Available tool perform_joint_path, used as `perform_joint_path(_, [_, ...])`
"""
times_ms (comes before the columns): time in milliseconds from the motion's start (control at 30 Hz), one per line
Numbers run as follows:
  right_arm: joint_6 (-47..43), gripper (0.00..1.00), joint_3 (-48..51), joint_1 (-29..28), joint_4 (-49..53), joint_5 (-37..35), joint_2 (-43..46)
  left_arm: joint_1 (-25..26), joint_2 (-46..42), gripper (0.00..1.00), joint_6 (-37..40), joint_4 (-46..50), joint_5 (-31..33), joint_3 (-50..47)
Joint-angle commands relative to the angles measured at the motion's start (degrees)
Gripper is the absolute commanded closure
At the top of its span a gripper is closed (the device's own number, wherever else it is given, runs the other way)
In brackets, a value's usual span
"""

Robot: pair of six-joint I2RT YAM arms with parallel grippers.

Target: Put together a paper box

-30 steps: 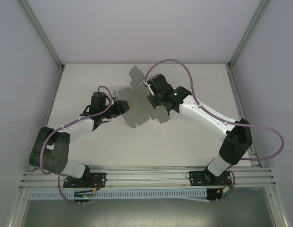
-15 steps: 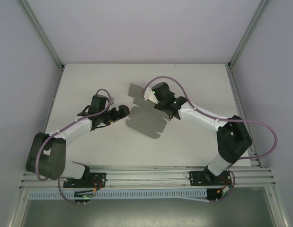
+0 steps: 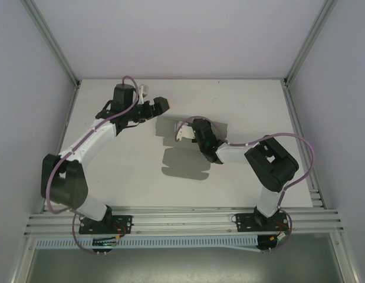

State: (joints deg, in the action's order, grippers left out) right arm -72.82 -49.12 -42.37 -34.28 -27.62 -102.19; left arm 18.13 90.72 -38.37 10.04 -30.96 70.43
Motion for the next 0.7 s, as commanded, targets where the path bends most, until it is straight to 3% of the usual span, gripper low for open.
perform_joint_path(0, [-0.8, 1.00, 0.6, -0.4, -6.8, -0.7, 0.4, 0.1, 5.8, 0.02, 0.0, 0.8, -7.3, 4.0])
perform_joint_path(200, [2.0, 1.00, 0.6, -0.7, -2.7, 0.9, 2.3, 0.2, 9.2, 0.02, -1.1, -5.2, -14.4, 4.8])
perform_joint_path(667, [3.8, 1.00, -1.1, -1.9, -3.3, -0.5, 2.1, 0.2, 14.1, 0.02, 3.2, -0.3, -13.4, 7.3])
